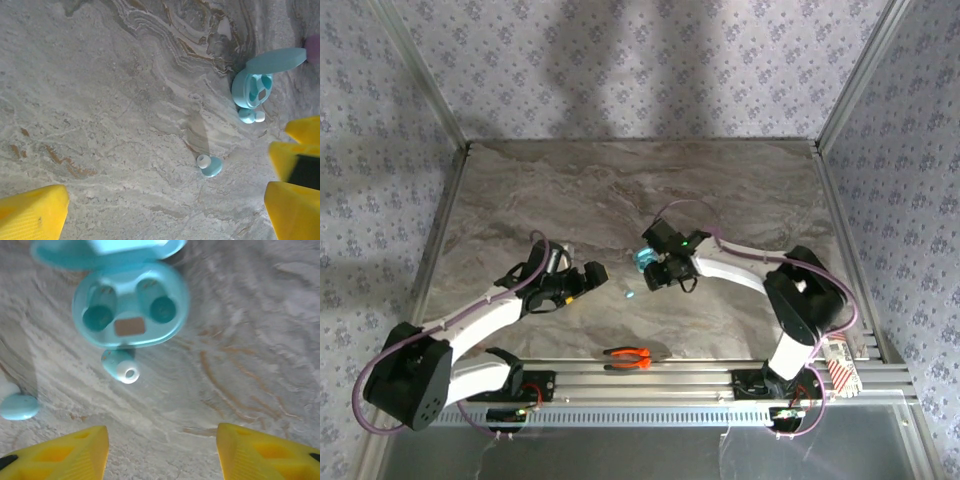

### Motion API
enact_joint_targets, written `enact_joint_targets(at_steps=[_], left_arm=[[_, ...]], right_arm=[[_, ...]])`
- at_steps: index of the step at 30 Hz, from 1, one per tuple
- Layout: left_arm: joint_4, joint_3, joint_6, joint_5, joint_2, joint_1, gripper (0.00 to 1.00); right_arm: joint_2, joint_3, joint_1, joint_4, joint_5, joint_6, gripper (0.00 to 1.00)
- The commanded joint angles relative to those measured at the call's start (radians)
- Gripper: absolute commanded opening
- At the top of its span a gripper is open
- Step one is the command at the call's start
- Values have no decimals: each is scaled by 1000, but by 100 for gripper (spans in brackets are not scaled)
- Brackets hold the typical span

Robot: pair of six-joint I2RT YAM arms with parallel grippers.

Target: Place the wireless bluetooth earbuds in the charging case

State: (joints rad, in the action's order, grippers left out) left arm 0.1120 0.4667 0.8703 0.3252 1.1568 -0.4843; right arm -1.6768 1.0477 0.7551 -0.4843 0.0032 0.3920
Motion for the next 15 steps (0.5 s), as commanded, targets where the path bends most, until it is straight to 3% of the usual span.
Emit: enact_joint_targets(at_steps=[1,4,11,15], left_arm=[[-15,47,-25,23,31,7,100],[-22,62,-29,31,56,7,100],[-45,82,-30,46,105,6,96],[-57,90,-25,55,133,6,89]], right_arm=[[35,-56,-78,97,-165,74,57],[27,-70,-127,124,-222,86,49],[-47,-6,-137,75,-185,61,17],[-97,32,-130,64,-183,51,12]])
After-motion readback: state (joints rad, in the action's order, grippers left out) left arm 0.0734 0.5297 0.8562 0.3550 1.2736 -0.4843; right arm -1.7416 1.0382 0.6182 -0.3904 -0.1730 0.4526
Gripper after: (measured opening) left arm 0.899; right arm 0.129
